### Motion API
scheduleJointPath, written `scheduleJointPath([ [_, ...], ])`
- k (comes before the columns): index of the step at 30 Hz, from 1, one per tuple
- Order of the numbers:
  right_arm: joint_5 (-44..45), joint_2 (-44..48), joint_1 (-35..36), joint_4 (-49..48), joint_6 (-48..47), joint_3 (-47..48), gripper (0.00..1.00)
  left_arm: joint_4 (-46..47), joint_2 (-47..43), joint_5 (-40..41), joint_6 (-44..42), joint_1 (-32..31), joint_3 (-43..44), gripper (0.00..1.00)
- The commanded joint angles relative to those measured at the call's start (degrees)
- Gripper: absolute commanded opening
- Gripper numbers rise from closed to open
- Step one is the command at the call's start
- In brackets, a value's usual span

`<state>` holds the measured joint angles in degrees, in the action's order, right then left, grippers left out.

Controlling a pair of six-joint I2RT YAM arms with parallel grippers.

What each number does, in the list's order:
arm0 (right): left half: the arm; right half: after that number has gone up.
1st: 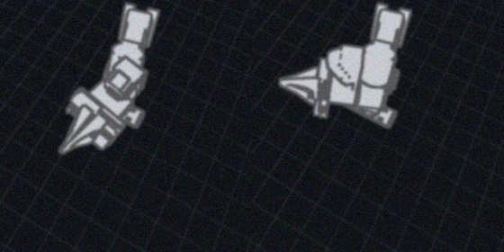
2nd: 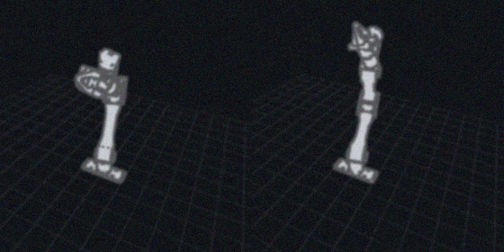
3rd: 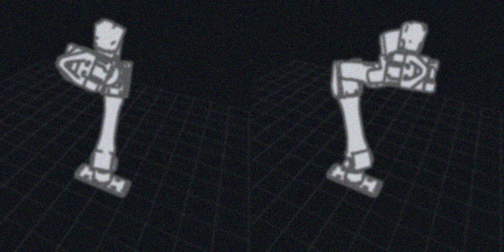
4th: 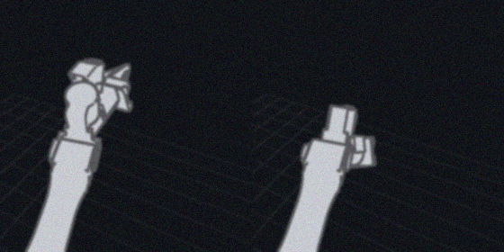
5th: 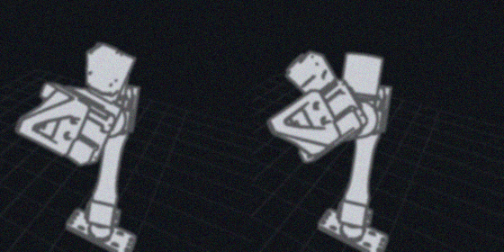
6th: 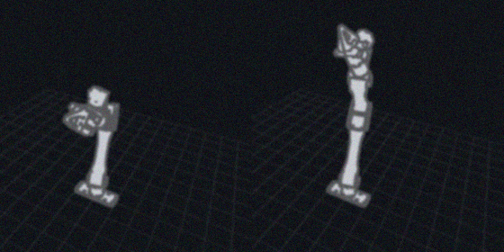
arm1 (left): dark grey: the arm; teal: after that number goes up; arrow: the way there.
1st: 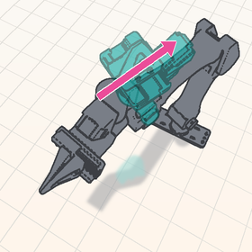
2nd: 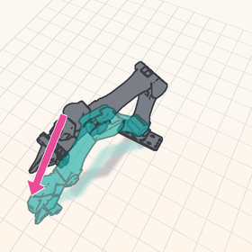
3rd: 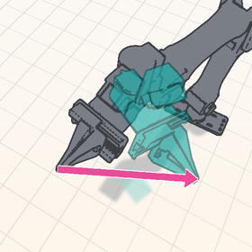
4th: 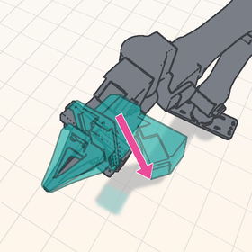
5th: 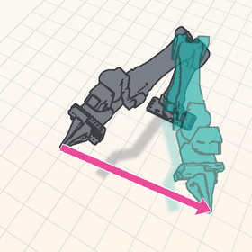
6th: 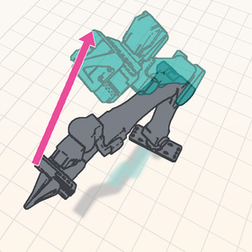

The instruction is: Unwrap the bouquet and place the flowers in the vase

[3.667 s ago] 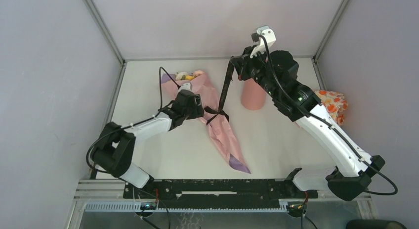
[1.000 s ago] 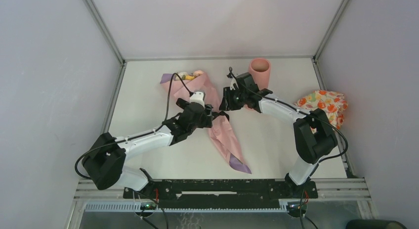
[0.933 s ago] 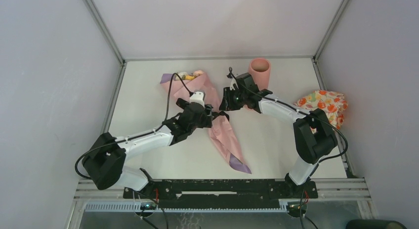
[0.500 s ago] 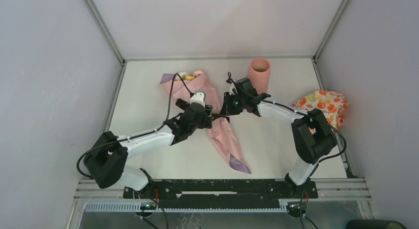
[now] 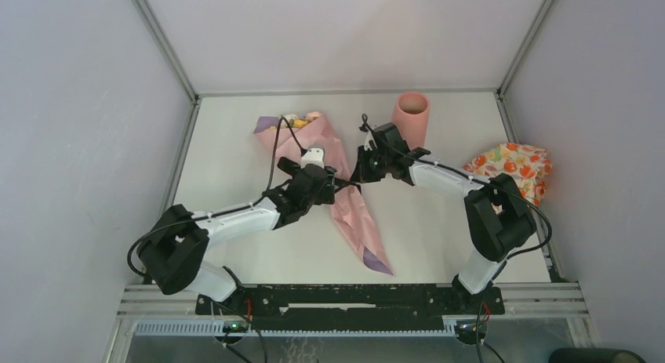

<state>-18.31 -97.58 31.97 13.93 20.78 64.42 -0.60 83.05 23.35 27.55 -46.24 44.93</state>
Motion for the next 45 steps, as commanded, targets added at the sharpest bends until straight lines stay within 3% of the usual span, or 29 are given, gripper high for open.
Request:
scheduleJointPath([
  [1, 0.5, 6.0, 0.5, -1.7, 0.3, 0.3, 0.0, -1.2, 1.7, 5.4, 1.5, 2.2, 2.6, 0.72],
  [6, 0.5, 8.3, 1.6, -1.4, 0.3, 0.3, 0.0, 1.8, 5.8, 1.0, 4.0, 9.0, 2.8, 0.71],
  [11, 0.8, 9.3, 2.4, -0.9, 0.2, 0.3, 0.0, 3.6, 10.1, 0.5, 3.8, 11.8, 4.3, 0.71],
  [32, 2.5, 20.7, 2.8, 2.7, -0.3, 3.4, 0.0, 4.0, 17.6, -2.6, 4.5, 16.9, 6.5, 0.71],
  [45, 12.5, 37.7, 0.1, 5.5, -3.6, 3.4, 0.0, 4.0, 17.7, -3.3, 4.4, 17.5, 6.3, 0.71],
])
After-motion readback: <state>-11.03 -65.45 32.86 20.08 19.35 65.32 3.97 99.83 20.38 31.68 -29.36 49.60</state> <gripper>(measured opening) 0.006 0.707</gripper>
